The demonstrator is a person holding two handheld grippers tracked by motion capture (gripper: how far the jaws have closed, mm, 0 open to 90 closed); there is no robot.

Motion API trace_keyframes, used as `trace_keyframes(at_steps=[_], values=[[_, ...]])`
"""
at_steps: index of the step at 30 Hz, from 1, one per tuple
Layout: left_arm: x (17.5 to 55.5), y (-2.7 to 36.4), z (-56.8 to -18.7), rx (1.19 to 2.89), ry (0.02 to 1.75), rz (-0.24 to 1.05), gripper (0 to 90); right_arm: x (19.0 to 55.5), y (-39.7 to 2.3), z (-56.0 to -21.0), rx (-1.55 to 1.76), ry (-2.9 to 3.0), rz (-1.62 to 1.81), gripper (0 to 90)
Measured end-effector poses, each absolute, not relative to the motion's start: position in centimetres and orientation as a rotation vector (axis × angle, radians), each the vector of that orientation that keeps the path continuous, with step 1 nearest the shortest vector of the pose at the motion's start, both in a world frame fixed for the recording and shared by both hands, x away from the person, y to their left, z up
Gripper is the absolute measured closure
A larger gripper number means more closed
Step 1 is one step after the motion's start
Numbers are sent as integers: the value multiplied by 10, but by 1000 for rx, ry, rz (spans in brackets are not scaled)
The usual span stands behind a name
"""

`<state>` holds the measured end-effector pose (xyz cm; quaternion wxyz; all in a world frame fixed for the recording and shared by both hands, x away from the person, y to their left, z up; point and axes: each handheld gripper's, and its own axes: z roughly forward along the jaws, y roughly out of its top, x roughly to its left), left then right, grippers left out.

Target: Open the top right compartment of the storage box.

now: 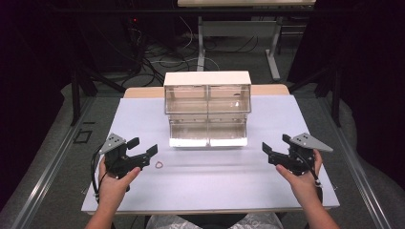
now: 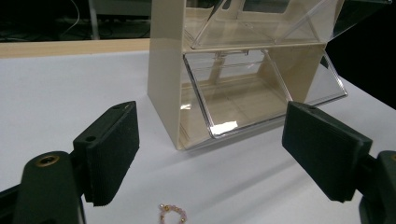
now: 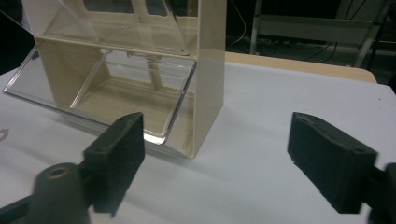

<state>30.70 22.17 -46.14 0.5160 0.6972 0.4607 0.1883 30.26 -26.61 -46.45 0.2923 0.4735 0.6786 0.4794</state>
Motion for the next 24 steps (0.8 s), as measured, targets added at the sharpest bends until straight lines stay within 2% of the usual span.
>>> trace_keyframes(at_steps=[13,24], values=[[312,219,-460,1689,1096,470,220,321,-243,-432,1154,1877,1341,641],[316,221,-465,1690,1113,464,226,337,-232,-414,1111,1898,1377,839]])
